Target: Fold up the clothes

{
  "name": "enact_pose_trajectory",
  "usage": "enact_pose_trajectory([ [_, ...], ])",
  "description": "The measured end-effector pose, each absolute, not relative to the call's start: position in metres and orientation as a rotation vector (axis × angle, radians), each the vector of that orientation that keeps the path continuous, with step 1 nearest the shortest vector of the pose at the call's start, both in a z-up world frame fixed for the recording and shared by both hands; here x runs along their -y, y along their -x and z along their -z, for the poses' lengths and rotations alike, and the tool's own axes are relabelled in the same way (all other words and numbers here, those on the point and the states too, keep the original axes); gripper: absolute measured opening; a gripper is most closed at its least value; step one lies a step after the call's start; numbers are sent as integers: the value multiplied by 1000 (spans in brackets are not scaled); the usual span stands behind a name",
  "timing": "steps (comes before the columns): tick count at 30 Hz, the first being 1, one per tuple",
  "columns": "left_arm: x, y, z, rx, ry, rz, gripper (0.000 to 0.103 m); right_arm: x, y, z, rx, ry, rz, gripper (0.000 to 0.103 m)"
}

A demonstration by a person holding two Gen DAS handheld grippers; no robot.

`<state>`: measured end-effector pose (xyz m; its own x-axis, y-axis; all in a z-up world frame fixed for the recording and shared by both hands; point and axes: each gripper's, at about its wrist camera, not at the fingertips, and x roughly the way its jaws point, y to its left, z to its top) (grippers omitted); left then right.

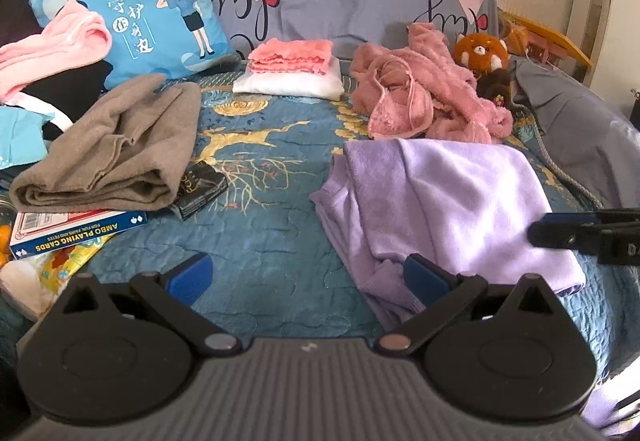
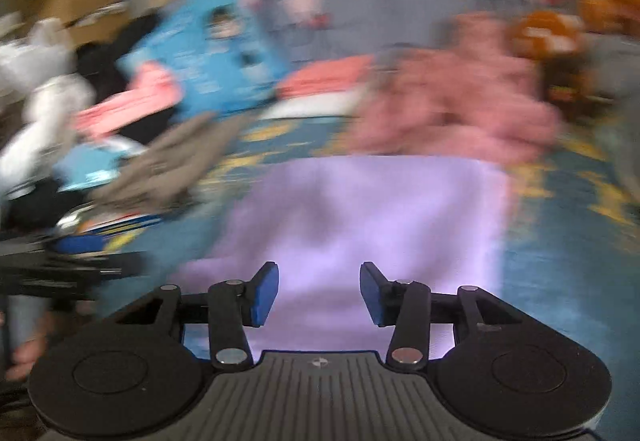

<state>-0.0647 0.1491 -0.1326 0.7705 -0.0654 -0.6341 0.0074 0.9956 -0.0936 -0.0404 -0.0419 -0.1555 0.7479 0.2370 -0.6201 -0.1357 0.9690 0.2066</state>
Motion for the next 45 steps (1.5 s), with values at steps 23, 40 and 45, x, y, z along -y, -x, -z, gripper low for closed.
enact_pose_trajectory([
  [23,-149,55,132,-723,91,32,103,-30,19,180,-865,59,-225,65],
  [40,-147,53,134,-731,78,36,103,-11,19,158,-720,-24,-91,70],
  [45,-145,52,135,-737,67,43,103,7,1,172,-824,-123,-7,71],
])
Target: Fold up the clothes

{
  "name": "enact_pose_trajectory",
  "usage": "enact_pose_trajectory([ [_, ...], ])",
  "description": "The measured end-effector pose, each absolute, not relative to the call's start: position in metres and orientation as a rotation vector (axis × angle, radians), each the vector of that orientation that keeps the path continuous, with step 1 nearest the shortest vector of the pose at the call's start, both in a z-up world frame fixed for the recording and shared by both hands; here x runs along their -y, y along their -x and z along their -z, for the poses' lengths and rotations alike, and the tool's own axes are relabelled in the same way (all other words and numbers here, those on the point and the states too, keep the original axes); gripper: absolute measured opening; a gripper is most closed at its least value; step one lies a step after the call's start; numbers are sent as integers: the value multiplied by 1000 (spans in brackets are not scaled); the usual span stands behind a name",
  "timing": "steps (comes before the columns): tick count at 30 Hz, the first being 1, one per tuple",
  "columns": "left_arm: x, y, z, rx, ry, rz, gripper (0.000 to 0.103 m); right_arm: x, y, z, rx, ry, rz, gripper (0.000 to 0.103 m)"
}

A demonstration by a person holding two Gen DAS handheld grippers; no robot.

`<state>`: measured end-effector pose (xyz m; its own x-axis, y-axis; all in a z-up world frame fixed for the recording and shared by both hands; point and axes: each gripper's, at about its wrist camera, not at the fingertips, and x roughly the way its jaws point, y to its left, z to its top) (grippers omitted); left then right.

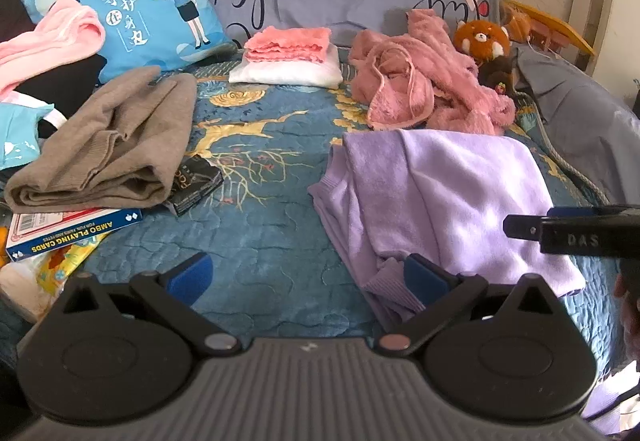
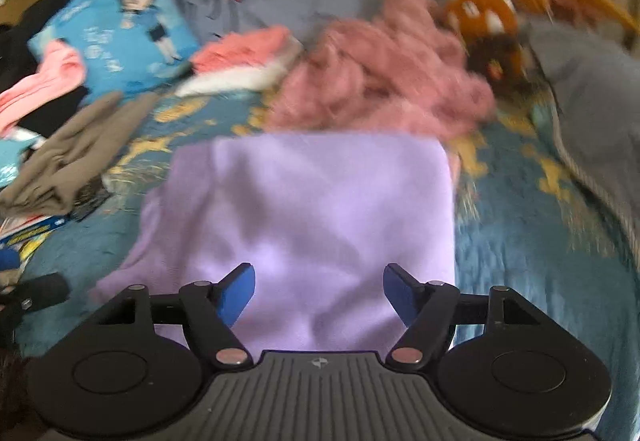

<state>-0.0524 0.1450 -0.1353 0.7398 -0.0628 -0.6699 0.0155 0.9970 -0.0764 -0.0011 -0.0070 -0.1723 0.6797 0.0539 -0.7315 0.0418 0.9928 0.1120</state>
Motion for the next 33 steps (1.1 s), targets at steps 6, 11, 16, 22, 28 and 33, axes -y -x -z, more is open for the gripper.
enact_pose_trajectory([
  [6,-145,52,136,-740,66,44,103,-4,1,190,-882,-76,-43,88],
  [11,-145,51,137,-742,66,45,103,-4,0,191,-881,-78,-40,89],
  [16,-145,52,137,-741,65,46,103,-3,1,191,-879,-77,-39,90],
  [22,-145,51,137,-745,64,51,103,-3,-1,191,-881,-101,-29,92],
  [28,-145,52,137,-745,65,51,103,-5,-1,191,-882,-95,-21,93],
  [33,-145,51,138,-750,63,55,103,-6,0,191,-883,-90,-18,94],
])
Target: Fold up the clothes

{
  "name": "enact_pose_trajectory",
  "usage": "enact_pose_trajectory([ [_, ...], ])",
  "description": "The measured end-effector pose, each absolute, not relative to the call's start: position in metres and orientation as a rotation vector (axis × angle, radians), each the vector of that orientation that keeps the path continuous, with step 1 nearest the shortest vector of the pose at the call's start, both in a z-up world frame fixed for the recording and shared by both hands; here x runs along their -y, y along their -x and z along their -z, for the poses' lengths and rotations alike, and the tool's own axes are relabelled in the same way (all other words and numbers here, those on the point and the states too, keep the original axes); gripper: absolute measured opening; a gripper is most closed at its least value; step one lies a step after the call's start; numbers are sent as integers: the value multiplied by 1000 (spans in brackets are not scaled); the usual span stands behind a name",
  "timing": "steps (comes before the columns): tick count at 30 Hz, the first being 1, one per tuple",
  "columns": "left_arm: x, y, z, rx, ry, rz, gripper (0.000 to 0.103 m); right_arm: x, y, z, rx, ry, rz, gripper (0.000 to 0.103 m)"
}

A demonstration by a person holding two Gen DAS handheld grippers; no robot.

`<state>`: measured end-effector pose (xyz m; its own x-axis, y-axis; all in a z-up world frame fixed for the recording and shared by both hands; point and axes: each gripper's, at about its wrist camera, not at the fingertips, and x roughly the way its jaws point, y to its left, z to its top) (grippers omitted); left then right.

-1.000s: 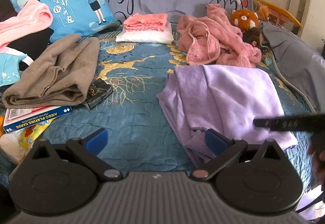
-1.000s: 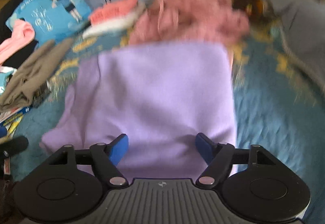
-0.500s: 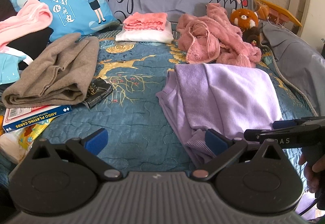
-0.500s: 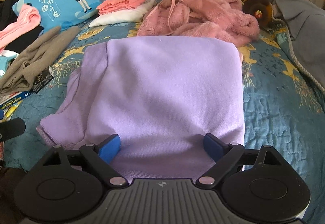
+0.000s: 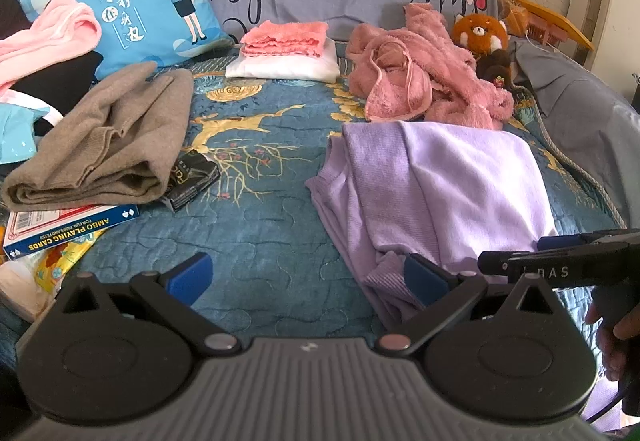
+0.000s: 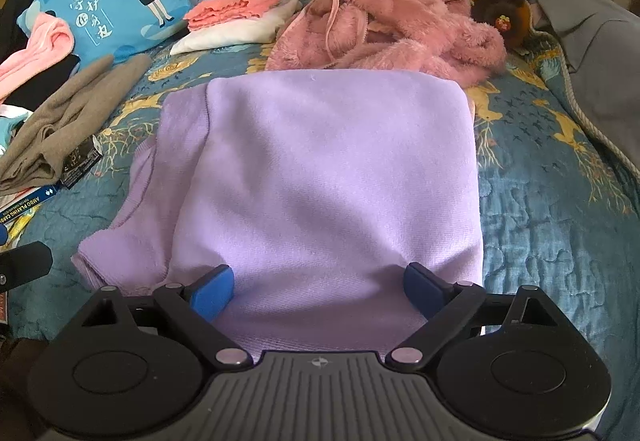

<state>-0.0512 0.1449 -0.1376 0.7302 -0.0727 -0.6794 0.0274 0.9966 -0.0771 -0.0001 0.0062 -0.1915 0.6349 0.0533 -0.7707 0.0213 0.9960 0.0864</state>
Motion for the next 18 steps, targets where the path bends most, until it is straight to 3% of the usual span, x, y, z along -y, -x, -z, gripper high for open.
enact_pose_trajectory([
  [18,-146,51,138,-755,65,63,103,-8,-1,189,-894,-79,-20,94],
])
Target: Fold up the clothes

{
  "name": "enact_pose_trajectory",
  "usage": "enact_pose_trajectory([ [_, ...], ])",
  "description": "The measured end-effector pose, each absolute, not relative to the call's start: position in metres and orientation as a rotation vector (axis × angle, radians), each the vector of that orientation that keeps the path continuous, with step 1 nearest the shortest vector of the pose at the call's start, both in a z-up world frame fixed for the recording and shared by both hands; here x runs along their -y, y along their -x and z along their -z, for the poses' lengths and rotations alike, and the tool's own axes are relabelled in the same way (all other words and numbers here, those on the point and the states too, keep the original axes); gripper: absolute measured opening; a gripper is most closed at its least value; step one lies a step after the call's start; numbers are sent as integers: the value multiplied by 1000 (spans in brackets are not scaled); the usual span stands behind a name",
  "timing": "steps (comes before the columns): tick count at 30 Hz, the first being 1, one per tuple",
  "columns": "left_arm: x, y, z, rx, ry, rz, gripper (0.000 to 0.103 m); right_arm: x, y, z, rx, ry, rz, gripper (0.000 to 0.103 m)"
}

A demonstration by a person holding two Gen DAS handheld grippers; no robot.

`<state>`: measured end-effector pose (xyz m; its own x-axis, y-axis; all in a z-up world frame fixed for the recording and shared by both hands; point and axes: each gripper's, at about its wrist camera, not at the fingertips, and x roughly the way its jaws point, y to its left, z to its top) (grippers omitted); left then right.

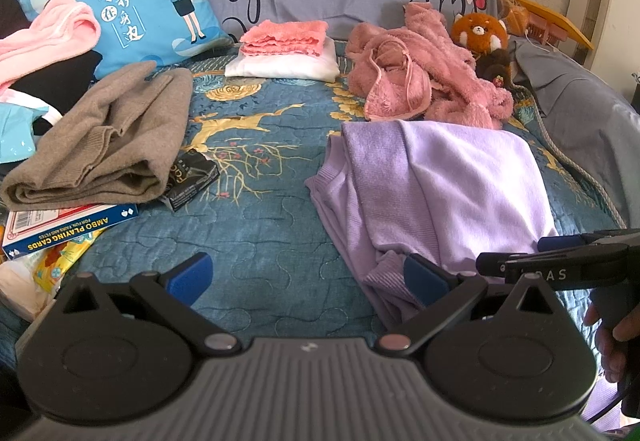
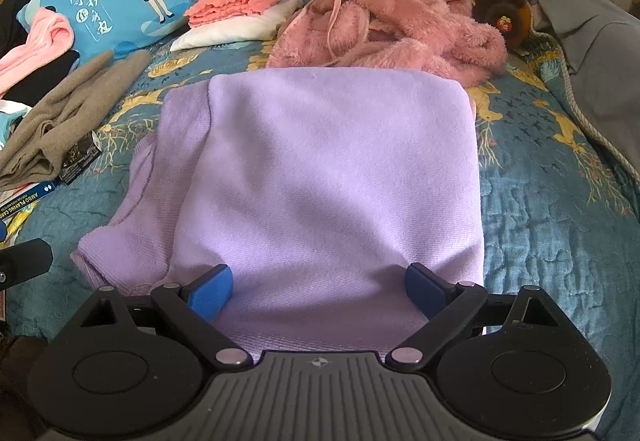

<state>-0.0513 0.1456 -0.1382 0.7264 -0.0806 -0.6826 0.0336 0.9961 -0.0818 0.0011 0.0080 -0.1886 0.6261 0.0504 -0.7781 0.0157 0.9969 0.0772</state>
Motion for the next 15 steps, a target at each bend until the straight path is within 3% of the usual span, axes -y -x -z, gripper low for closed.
enact_pose_trajectory([
  [3,-148,51,138,-756,71,64,103,-3,1,180,-894,-90,-33,87],
  [11,-152,51,138,-761,91,49,103,63,25,164,-836,-169,89,87],
  [15,-151,51,139,-763,86,41,103,109,46,176,-842,-364,122,84],
])
